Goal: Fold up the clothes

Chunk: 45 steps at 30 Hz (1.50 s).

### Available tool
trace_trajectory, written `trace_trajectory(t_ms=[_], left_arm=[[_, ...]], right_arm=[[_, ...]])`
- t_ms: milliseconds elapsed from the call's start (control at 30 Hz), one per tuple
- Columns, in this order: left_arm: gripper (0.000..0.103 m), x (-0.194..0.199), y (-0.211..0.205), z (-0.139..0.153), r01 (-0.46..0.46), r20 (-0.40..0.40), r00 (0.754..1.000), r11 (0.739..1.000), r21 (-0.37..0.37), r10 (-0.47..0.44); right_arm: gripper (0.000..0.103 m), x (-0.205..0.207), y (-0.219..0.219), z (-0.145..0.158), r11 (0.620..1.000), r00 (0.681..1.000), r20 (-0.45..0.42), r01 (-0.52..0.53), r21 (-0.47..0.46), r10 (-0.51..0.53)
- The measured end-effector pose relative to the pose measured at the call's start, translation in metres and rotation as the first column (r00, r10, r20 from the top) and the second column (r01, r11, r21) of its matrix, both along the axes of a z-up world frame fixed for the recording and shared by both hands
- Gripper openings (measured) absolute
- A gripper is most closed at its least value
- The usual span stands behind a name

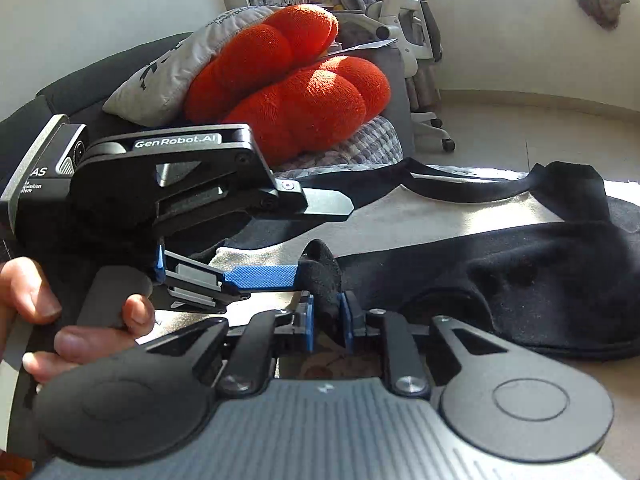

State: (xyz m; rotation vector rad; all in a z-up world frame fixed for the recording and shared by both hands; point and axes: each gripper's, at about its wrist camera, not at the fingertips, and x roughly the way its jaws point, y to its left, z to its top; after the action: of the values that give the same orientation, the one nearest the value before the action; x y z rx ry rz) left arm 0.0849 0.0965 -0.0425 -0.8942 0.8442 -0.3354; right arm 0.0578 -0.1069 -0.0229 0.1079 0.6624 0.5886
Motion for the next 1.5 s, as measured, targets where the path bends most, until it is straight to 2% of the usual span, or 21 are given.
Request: trace_trajectory(t_ms=[133, 233, 300, 333, 367, 433, 567, 600, 667, 700, 733, 833, 900, 967, 1100, 1200, 1300, 1400, 1500], left_arm=[[0.051, 0.004, -0.001, -0.001, -0.006, -0.025, 1.0, 0.999, 0.032, 0.007], [0.05, 0.005, -0.005, 0.001, -0.002, -0.04, 0.999, 0.999, 0.05, 0.004], [0.05, 0.002, -0.009, 0.005, 0.012, -0.05, 0.999, 0.997, 0.079, -0.008], [0.05, 0.001, -0.011, 0.007, 0.021, -0.053, 0.998, 0.995, 0.094, -0.016], [0.051, -0.001, -0.012, 0.008, 0.03, -0.055, 0.998, 0.994, 0.11, -0.024], [0.051, -0.004, -0.015, 0.01, 0.052, -0.067, 0.997, 0.988, 0.143, -0.043], [0.049, -0.01, -0.011, 0.01, 0.067, -0.088, 0.995, 0.984, 0.168, -0.053], [0.046, -0.01, -0.011, 0.01, 0.067, -0.087, 0.995, 0.98, 0.189, -0.051], [0.032, -0.009, -0.013, 0.011, 0.062, -0.078, 0.996, 0.967, 0.247, -0.045], [0.014, -0.008, -0.014, 0.012, 0.06, -0.073, 0.996, 0.959, 0.276, -0.041], [0.005, -0.008, -0.015, 0.012, 0.057, -0.068, 0.997, 0.951, 0.304, -0.038], [0.004, -0.007, -0.016, 0.017, 0.034, -0.034, 0.999, 0.92, 0.391, -0.023], [0.004, -0.005, -0.015, 0.028, -0.02, 0.04, 0.999, 0.889, 0.458, 0.002], [0.004, -0.001, -0.015, 0.039, -0.08, 0.118, 0.993, 0.853, 0.515, 0.022], [0.004, 0.011, -0.01, 0.052, -0.184, 0.229, 0.972, 0.795, 0.577, 0.059], [0.004, 0.021, -0.002, 0.055, -0.224, 0.249, 0.965, 0.755, 0.617, 0.082], [0.004, 0.031, 0.009, 0.053, -0.222, 0.219, 0.97, 0.754, 0.618, 0.106], [0.004, 0.035, 0.02, 0.05, -0.249, 0.194, 0.968, 0.731, 0.635, 0.161], [0.005, 0.038, 0.032, 0.043, -0.243, 0.161, 0.97, 0.763, 0.599, 0.183]], right_arm=[[0.022, -0.005, -0.016, 0.001, 0.995, 0.995, -0.053, -0.077, 0.067, 0.081], [0.023, -0.008, -0.034, 0.008, 0.988, 0.992, -0.074, -0.092, 0.128, 0.102], [0.039, -0.011, -0.043, 0.013, 0.987, 0.993, -0.066, -0.092, 0.134, 0.101], [0.053, -0.013, -0.047, 0.015, 0.987, 0.993, -0.058, -0.09, 0.136, 0.099], [0.06, -0.015, -0.05, 0.016, 0.987, 0.994, -0.046, -0.091, 0.136, 0.098], [0.061, -0.017, -0.054, 0.019, 0.989, 0.995, -0.028, -0.088, 0.119, 0.092], [0.061, -0.015, -0.071, 0.024, 0.996, 1.0, -0.002, -0.007, 0.086, 0.008], [0.061, -0.013, -0.078, 0.024, 0.995, 1.0, -0.005, 0.015, 0.096, -0.014], [0.061, -0.01, -0.089, 0.023, 0.994, 0.998, -0.009, 0.059, 0.093, -0.059], [0.061, -0.008, -0.094, 0.023, 0.993, 0.997, -0.008, 0.083, 0.084, -0.083], [0.061, -0.008, -0.098, 0.024, 0.992, 0.994, 0.01, 0.11, 0.061, -0.111], [0.061, -0.007, -0.109, 0.026, 0.984, 0.981, 0.068, 0.181, -0.007, -0.18], [0.065, -0.007, -0.115, 0.025, 0.977, 0.975, 0.101, 0.206, -0.058, -0.2], [0.073, -0.006, -0.119, 0.02, 0.966, 0.969, 0.132, 0.226, -0.124, -0.21], [0.074, -0.005, -0.125, 0.008, 0.931, 0.959, 0.175, 0.263, -0.253, -0.224], [0.074, -0.004, -0.129, -0.001, 0.906, 0.953, 0.198, 0.283, -0.315, -0.229], [0.074, -0.004, -0.129, -0.006, 0.882, 0.946, 0.239, 0.298, -0.365, -0.221], [0.074, -0.001, -0.126, -0.013, 0.833, 0.937, 0.283, 0.32, -0.451, -0.206], [0.074, -0.002, -0.124, -0.019, 0.782, 0.914, 0.364, 0.358, -0.51, -0.182]])
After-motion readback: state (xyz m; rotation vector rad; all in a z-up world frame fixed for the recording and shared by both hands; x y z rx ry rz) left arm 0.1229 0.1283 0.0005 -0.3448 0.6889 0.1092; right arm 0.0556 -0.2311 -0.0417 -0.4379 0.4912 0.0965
